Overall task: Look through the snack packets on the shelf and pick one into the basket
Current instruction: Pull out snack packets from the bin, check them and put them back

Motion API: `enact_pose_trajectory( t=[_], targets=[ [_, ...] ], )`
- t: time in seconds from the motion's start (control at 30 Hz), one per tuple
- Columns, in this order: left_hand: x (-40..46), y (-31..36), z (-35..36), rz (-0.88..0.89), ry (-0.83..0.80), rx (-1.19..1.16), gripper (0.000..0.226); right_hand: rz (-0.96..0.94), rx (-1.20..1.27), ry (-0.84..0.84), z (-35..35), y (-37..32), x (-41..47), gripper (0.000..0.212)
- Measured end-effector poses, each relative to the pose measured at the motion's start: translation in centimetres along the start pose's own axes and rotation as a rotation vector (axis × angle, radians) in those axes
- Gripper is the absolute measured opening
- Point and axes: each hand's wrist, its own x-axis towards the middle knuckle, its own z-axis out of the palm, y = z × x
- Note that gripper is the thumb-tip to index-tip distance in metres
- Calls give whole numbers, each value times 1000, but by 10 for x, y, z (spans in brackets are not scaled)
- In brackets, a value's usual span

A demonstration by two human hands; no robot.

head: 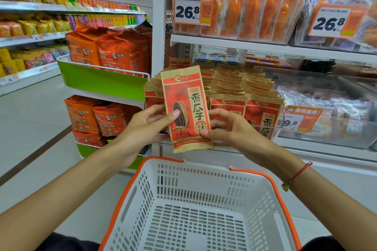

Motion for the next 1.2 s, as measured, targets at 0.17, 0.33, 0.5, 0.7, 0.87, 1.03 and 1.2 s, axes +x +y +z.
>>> enact_pose_trajectory(
  t=[0.17,0.33,0.5,0.7,0.87,1.03,1.2],
  targets=[
    [0,-1,-1,-15,10,17,34,-16,-57,43,3,1,-1,42],
    [-1,-4,5,-11,71,-1,33,-254,-534,371,23,0,-7,65],
    [-6,-9,21,-57,44,-6,34,-313,-637,380,39,5,-11,82],
    [-10,-3,29,21,48,12,31,-356,-702,407,44,4,-11,70],
    [-7,7,22,57,-15,77,38,-93,-14,209,19,-7,-6,58],
    [-1,-1,12,-20,-114,230,44,-14,279,-8,7,-7,-6,61],
    [-4,0,17,59,-274,237,39,-170,-122,-22,11,-5,-12,54]
  ],
)
